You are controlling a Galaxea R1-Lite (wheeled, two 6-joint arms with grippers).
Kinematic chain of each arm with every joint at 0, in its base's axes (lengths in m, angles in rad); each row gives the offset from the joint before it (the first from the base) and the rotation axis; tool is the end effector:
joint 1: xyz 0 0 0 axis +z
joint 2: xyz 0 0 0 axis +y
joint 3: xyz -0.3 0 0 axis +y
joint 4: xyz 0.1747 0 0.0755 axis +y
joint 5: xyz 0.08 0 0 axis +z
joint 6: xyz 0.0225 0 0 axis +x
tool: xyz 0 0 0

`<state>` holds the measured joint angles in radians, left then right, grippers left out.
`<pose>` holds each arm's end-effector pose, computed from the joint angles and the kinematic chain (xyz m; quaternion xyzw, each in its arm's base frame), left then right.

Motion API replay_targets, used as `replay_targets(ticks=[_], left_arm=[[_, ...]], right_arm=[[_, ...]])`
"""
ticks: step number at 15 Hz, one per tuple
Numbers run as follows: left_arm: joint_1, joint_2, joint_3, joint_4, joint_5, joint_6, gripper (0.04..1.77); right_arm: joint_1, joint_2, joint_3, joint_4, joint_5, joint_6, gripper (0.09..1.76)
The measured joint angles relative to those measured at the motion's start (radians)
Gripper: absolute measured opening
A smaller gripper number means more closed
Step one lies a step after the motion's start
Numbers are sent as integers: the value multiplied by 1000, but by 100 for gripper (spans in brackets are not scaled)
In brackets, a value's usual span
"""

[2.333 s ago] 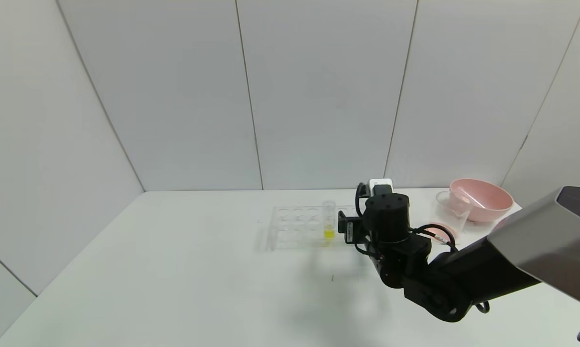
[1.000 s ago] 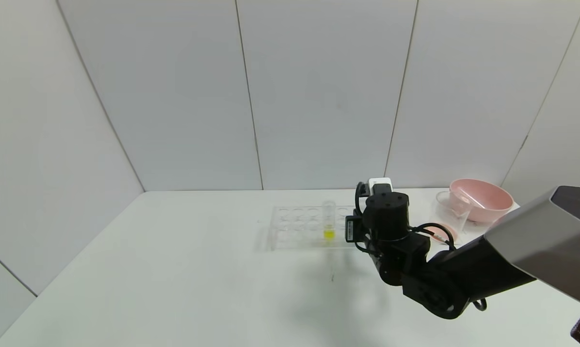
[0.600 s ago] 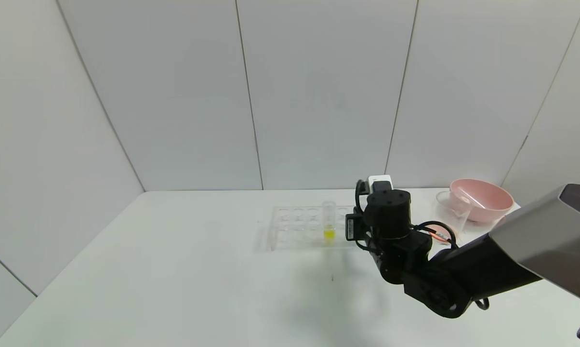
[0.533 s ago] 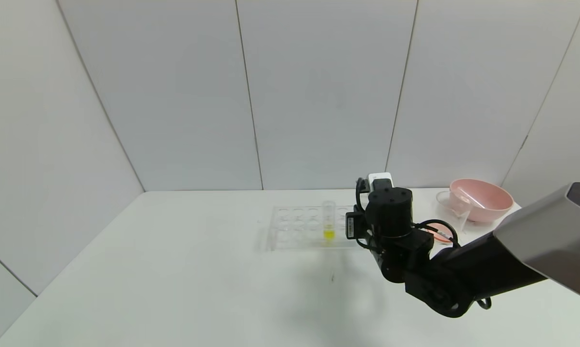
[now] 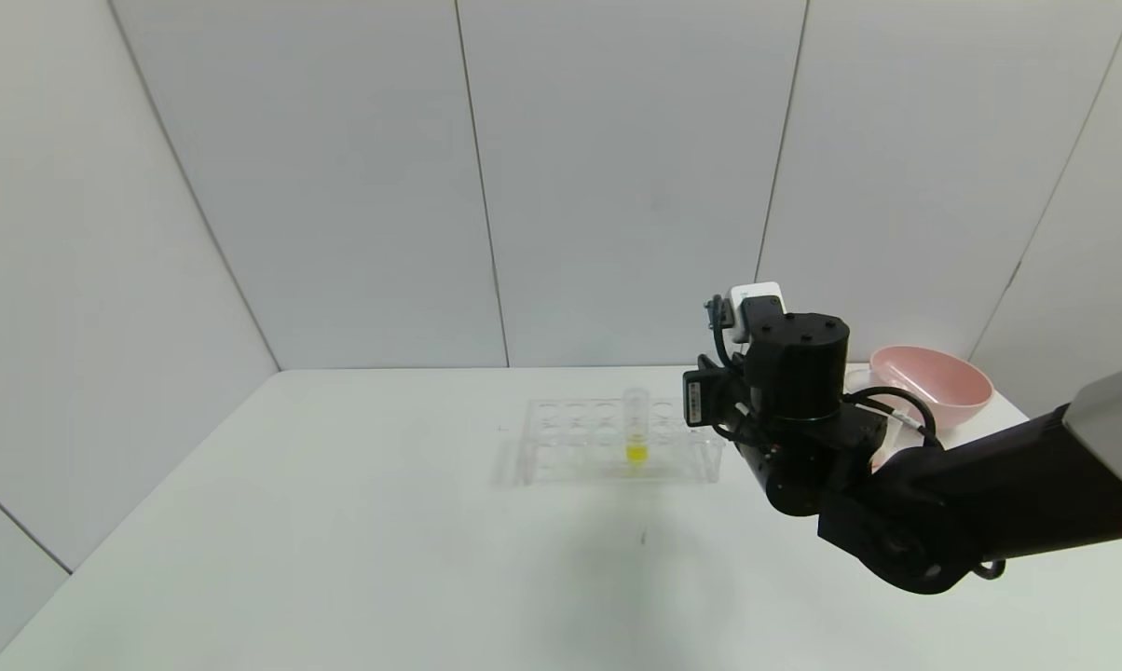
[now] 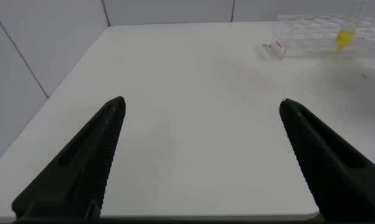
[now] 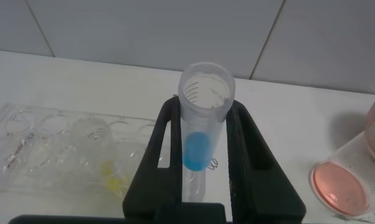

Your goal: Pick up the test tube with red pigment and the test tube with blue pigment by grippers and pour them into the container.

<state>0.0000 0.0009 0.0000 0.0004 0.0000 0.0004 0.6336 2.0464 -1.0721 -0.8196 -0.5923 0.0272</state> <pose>-0.0227 0.0000 0.0755 0.0002 0.0006 0.0000 1.0000 0.3261 0.2240 0.1494 -0.0309 0.0635 0.0197 0.9973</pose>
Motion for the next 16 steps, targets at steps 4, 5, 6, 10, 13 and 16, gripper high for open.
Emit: replay_targets(ticks=[4, 5, 6, 10, 13, 16], left_arm=[[0, 0, 0, 0, 0, 0, 176], [0, 0, 0, 0, 0, 0, 176], [0, 0, 0, 0, 0, 0, 176], [0, 0, 0, 0, 0, 0, 176], [0, 0, 0, 0, 0, 0, 176], [0, 0, 0, 0, 0, 0, 176]], right_arm=[[1, -19, 2, 0, 0, 0, 48], [1, -23, 3, -1, 0, 0, 48], [2, -25, 5, -1, 0, 0, 48], [5, -31, 12, -6, -4, 2, 48], [10, -46, 28, -4, -3, 4, 48], [0, -93, 80, 0, 79, 6, 48]])
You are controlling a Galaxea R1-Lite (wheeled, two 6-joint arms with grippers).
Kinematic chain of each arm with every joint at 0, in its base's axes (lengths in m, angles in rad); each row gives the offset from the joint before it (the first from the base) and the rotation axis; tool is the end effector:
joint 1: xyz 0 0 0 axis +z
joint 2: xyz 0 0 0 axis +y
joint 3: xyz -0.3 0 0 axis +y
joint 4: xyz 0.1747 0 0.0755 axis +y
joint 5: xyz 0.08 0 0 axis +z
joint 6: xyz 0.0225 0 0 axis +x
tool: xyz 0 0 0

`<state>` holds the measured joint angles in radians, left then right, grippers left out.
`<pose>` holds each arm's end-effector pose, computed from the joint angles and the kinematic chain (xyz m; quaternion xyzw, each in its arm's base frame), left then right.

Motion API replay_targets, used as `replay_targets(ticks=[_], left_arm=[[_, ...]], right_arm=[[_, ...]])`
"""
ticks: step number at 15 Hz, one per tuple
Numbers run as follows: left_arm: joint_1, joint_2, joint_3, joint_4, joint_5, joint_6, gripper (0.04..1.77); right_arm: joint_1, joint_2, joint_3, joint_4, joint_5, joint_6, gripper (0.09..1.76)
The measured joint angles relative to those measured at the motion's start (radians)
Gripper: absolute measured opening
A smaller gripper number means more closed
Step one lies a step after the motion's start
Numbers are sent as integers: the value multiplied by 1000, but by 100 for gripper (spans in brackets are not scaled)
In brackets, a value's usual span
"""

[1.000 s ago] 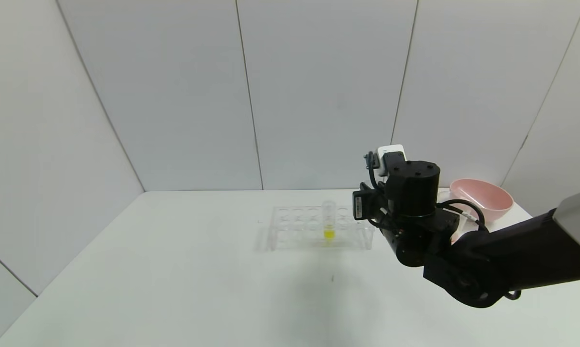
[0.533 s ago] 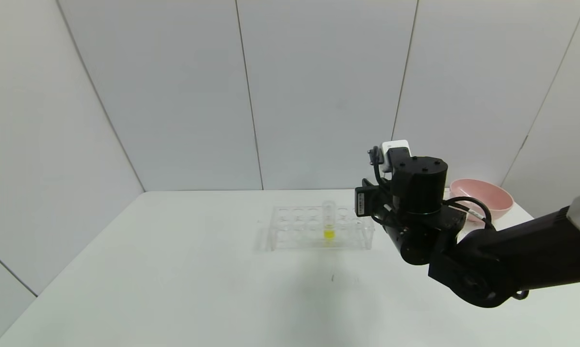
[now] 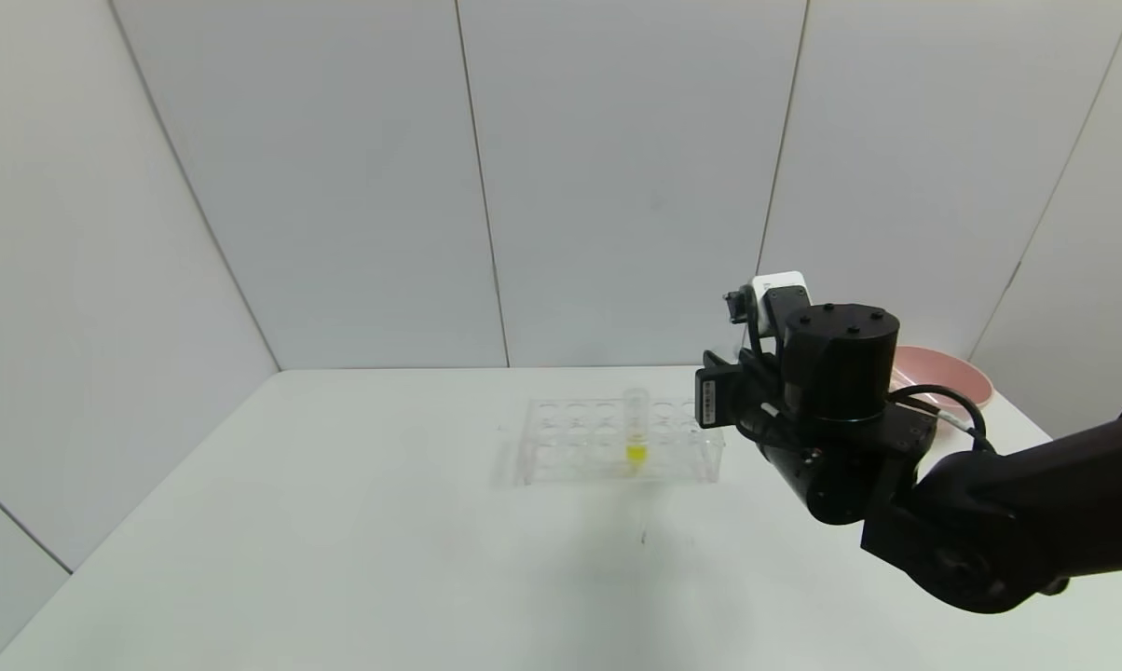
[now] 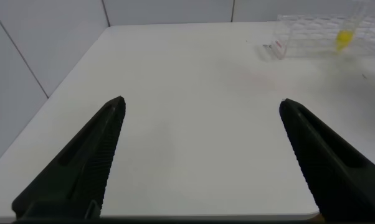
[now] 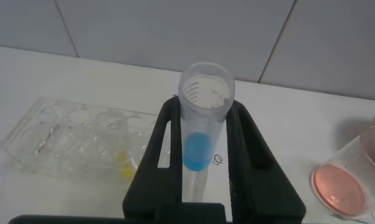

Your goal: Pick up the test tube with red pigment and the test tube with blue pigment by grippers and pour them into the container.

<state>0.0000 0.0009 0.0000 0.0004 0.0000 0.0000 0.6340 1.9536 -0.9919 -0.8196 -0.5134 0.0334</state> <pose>-0.0227 0.0000 0.0755 0.0000 0.0006 0.0000 1.0000 0.3067 0.2118 0.1641 -0.0219 0.0606 0.0591 0.9962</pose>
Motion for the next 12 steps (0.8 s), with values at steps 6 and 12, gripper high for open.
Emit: replay_targets(ticks=[6, 12], left_arm=[[0, 0, 0, 0, 0, 0, 176], [0, 0, 0, 0, 0, 0, 176]], right_arm=[[-133, -150, 176, 35, 361, -1, 48], [-476, -349, 224, 358, 852, -94, 48]])
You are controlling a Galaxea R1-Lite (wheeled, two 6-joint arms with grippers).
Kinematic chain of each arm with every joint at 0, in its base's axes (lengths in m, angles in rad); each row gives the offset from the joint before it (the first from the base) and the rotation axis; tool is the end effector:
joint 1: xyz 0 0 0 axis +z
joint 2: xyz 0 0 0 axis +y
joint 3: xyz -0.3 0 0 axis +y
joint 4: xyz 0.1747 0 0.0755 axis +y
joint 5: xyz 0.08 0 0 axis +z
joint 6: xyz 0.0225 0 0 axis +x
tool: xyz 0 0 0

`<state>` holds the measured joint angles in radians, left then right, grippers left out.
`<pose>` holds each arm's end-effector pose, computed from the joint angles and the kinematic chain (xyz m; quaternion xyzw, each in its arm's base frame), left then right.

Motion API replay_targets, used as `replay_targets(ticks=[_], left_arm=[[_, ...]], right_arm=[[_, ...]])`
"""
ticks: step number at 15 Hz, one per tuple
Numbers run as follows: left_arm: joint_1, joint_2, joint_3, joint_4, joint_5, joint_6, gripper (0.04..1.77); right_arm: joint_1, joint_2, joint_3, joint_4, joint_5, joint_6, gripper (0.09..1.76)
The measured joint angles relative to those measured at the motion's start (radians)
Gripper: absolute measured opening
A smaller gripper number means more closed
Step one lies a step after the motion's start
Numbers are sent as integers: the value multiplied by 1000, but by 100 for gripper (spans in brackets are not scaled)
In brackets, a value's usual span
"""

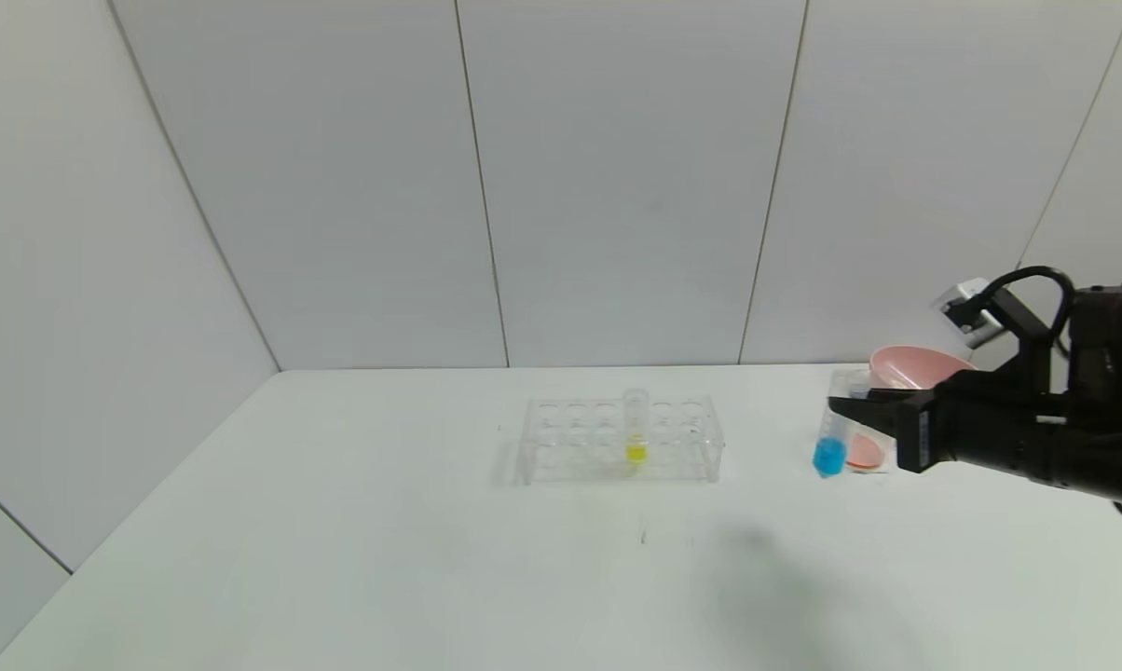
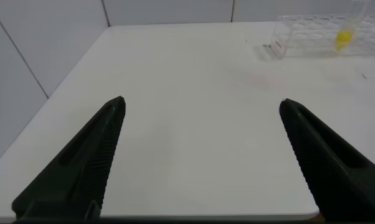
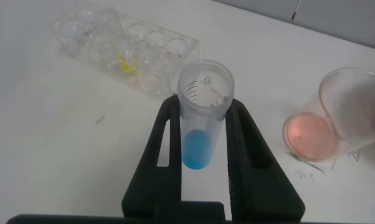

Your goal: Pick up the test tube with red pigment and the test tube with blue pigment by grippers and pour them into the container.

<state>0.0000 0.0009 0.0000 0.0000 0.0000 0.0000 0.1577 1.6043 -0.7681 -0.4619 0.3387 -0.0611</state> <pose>-0.0227 0.0000 0.0755 0.0000 0.0004 0.0000 1.0000 0.2728 0.0509 0.1838 -0.0123 0.1778 0.2469 0.9525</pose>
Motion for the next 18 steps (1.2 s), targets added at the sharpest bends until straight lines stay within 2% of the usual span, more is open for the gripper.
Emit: replay_targets(ticks=[2, 3, 6, 8, 10, 18], left_arm=[[0, 0, 0, 0, 0, 0, 176], [0, 0, 0, 0, 0, 0, 176], [0, 0, 0, 0, 0, 0, 176], [0, 0, 0, 0, 0, 0, 176], [0, 0, 0, 0, 0, 0, 176], [0, 0, 0, 0, 0, 0, 176]], right_arm=[[-140, -44, -24, 170, 137, -149, 48], [-202, -57, -56, 287, 172, -236, 48], [-309, -51, -217, 571, 200, -412, 48], [-350, -13, -334, 709, 201, -538, 48], [-379, 39, -432, 792, 194, -648, 48], [-403, 296, -910, 1110, 68, -883, 48]])
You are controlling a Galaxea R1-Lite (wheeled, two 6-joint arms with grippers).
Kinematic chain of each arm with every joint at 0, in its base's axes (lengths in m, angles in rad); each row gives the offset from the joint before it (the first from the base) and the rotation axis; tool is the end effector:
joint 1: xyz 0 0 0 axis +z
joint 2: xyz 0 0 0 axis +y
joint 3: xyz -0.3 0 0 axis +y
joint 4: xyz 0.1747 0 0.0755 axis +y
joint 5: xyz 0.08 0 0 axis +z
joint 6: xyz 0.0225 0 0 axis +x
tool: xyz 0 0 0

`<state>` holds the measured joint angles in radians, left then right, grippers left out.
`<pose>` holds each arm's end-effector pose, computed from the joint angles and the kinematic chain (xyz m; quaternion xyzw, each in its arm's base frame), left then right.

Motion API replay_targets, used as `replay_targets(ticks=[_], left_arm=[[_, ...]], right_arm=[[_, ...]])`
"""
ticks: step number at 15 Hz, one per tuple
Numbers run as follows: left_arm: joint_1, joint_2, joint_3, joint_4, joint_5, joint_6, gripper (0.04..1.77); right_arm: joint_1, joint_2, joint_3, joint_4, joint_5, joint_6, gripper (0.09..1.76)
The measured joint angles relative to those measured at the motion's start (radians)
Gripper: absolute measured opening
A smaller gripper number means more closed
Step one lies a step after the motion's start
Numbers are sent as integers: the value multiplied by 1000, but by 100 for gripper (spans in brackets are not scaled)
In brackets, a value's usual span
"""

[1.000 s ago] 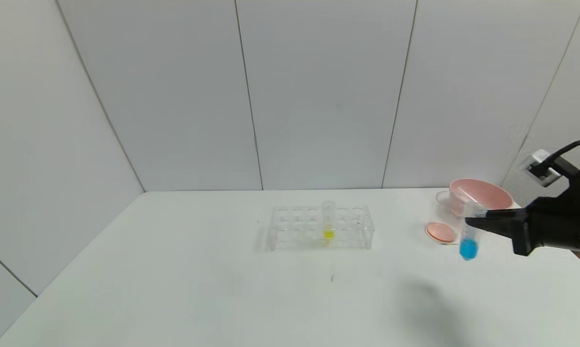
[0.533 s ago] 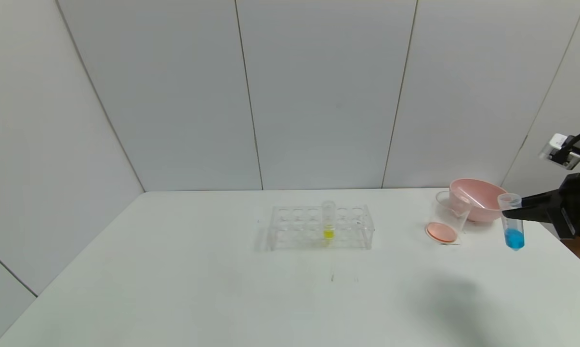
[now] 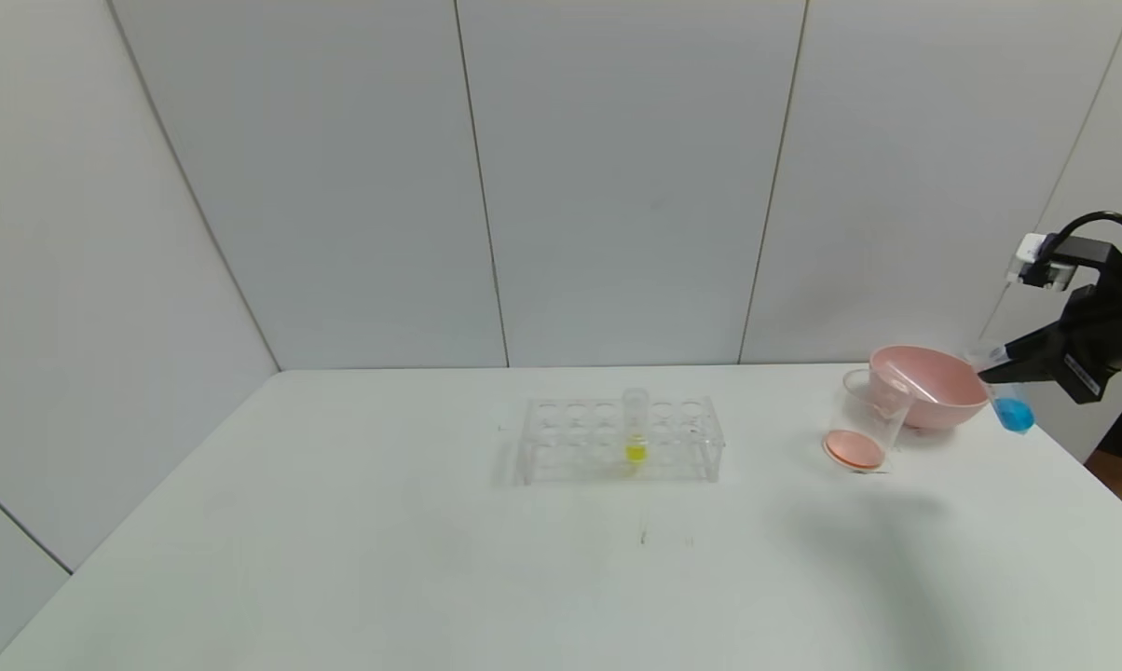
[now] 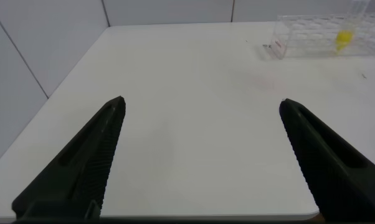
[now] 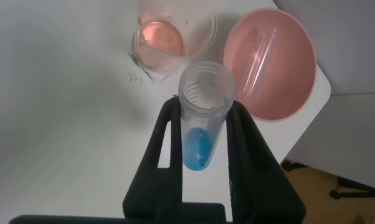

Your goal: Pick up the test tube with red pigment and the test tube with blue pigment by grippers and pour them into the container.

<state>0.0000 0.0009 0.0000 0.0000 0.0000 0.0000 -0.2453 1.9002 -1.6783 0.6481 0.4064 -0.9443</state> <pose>-0.0227 0.0000 0.0755 0.0000 0.0004 0.0000 1.0000 0.3407 -0.0761 0.2421 -0.2910 0.3224 0.2466 0.8664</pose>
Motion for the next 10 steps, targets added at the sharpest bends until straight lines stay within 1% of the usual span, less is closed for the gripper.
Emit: replay_targets(ticks=[3, 4, 5, 7, 10], left_arm=[[0, 0, 0, 0, 0, 0, 176], [0, 0, 0, 0, 0, 0, 176], [0, 0, 0, 0, 0, 0, 176], [0, 0, 0, 0, 0, 0, 176], [0, 0, 0, 0, 0, 0, 176]], right_arm=[[6, 99, -196, 158, -56, -72, 48], [12, 131, -253, 190, -80, -88, 48], [24, 158, -286, 194, -110, -105, 48], [55, 195, -313, 184, -152, -121, 48], [86, 220, -321, 165, -200, -132, 48]])
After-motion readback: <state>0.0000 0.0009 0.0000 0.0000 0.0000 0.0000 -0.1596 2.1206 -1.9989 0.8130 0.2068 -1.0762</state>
